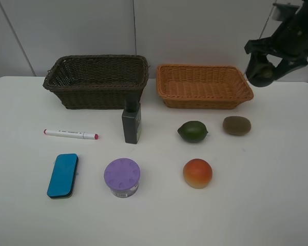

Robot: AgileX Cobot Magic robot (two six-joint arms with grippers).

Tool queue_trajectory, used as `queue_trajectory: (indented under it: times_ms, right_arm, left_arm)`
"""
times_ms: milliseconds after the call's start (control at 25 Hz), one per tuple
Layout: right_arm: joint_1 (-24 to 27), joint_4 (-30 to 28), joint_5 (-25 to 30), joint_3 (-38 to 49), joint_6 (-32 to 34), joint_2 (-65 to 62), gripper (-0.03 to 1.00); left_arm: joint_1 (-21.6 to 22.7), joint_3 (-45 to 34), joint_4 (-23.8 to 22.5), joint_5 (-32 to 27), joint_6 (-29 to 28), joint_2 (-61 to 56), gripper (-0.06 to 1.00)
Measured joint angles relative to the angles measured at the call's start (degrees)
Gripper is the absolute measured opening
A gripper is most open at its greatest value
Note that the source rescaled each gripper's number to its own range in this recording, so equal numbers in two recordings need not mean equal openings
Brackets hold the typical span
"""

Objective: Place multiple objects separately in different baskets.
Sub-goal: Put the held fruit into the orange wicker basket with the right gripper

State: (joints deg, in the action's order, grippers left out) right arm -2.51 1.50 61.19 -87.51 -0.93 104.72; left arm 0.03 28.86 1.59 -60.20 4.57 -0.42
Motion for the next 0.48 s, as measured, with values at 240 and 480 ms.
queue_trajectory:
  times_ms: [240,480]
  right_arm:
    - [-1.2,0.0,4.8,-18.4,0.0,13.7,0.27]
    - [-1.2,-1.5,8.3,-33.6,0.9,24.5,0.27]
  left_arm:
    - [0.0,0.0,0.0,0.0,0.0,0.0,1.00]
    - [0.0,0.0,0.0,0.0,0.0,0.0,1.00]
